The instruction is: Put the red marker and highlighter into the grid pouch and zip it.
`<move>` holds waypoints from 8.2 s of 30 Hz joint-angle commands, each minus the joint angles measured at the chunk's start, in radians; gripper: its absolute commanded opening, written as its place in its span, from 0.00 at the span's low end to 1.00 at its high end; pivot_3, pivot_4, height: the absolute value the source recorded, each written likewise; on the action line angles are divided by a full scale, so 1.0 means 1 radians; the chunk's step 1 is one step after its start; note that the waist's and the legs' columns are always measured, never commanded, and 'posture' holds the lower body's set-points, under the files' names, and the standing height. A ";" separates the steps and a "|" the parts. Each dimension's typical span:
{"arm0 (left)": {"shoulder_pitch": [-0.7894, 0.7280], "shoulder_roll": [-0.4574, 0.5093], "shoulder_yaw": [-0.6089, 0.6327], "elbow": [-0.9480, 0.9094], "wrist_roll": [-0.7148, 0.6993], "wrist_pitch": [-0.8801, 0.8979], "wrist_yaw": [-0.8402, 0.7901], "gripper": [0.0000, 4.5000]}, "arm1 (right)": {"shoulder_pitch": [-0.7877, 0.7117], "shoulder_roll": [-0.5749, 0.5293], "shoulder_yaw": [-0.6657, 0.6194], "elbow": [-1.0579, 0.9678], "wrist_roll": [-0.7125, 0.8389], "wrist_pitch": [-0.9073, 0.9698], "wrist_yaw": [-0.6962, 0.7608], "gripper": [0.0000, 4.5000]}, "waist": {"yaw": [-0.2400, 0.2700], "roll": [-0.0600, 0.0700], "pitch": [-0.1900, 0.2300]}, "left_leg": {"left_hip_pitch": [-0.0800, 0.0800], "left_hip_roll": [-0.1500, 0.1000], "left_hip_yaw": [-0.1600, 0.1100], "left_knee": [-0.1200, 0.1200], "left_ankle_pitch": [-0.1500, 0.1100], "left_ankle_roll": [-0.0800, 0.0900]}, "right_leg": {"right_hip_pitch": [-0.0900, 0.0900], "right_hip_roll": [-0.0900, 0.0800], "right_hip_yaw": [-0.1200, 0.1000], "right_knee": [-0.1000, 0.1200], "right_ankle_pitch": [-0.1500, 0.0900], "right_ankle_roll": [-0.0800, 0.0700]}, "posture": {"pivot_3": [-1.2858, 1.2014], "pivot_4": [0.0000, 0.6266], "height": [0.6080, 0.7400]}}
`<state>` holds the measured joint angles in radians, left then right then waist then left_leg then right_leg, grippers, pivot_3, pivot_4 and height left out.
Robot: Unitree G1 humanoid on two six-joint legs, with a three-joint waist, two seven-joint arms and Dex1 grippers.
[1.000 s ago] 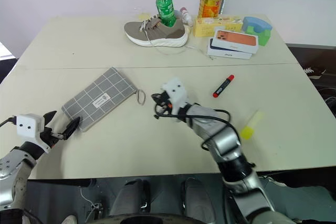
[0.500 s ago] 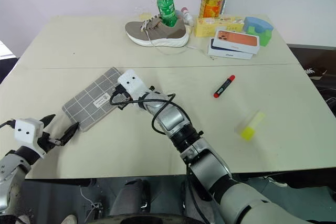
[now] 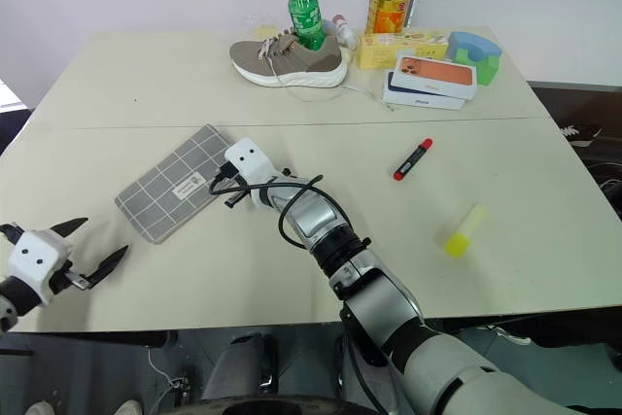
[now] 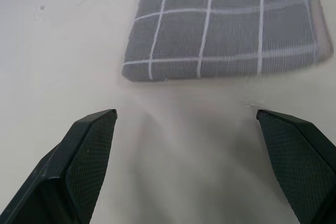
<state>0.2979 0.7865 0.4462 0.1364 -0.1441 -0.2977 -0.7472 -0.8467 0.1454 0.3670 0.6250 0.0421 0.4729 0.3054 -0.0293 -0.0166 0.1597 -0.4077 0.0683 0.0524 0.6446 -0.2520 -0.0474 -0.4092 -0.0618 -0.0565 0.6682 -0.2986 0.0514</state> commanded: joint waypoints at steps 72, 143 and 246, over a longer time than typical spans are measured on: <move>-0.466 -0.356 -0.571 -0.255 -0.011 0.098 0.074 0.00 | 0.399 -0.471 -0.411 -1.039 0.206 0.498 0.032 0.99 | 0.016 0.009 -0.001 | -0.002 0.000 0.003 0.001 -0.001 0.002 | 0.000 0.012 0.003 -0.004 0.004 0.007 | 0.52 0.24 1.00; -0.720 -0.535 -0.622 0.064 0.193 0.026 0.270 0.00 | 0.247 -0.346 -0.610 -1.031 0.006 0.870 -0.179 1.00 | 0.015 0.006 0.002 | -0.002 -0.001 0.002 0.002 -0.001 0.002 | 0.000 0.012 0.003 -0.003 0.004 0.007 | 0.52 0.24 1.00; -0.679 -0.421 -0.672 -0.106 0.018 0.076 -0.108 0.00 | 0.436 -1.047 -0.126 -1.030 -0.413 -0.418 0.503 0.07 | 0.018 0.005 0.005 | -0.001 -0.002 0.003 0.004 -0.002 0.004 | 0.001 0.015 0.006 -0.004 0.003 0.008 | 0.52 0.24 1.00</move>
<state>-0.3835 0.3591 -0.2161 0.0892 -0.0897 -0.2210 -0.8137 -0.3799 -0.9001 0.2339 -0.3647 -0.3705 0.0985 0.7861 -0.0114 -0.0117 0.1646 -0.4088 0.0664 0.0554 0.6485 -0.2540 -0.0432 -0.4085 -0.0471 -0.0510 0.6643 -0.2953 0.0595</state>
